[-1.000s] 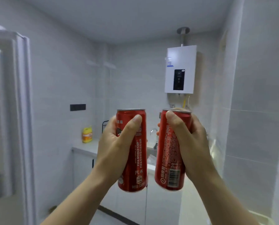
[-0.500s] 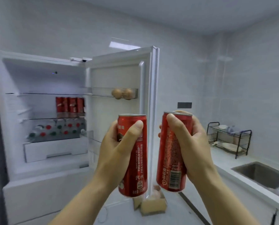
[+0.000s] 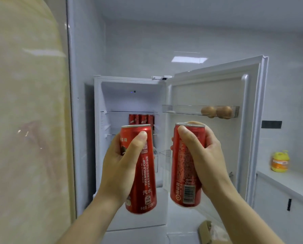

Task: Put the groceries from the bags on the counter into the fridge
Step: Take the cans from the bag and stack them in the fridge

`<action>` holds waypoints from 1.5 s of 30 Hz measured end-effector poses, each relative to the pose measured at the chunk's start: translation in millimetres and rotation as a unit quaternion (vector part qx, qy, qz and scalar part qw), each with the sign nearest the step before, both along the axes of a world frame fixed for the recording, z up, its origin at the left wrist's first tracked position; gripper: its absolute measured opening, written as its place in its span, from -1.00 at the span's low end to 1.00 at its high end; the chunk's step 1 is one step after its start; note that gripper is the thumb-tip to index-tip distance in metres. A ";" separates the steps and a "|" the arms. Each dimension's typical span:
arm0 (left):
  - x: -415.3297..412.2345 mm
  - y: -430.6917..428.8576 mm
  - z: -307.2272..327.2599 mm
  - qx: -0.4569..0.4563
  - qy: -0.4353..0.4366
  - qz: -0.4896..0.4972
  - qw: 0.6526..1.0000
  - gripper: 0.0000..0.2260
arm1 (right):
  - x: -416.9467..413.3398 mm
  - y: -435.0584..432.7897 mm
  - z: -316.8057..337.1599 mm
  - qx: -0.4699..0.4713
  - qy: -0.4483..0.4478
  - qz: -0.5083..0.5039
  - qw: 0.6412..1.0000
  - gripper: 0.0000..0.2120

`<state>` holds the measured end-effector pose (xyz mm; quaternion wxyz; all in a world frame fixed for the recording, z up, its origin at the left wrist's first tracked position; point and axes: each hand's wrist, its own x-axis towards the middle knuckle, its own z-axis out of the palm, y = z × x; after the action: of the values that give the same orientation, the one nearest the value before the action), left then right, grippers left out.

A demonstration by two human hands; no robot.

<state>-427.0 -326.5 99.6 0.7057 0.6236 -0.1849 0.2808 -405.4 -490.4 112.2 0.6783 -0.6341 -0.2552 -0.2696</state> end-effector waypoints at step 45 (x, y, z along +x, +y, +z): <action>407.3 167.3 -6.2 0.019 0.018 0.078 0.997 -0.61 | 411.5 161.3 -14.9 0.037 0.026 0.012 0.999 -0.69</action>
<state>-19.6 -159.2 93.3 0.6725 0.6546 -0.1283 0.3206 6.1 -329.1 97.2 0.7107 -0.6126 -0.2347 -0.2541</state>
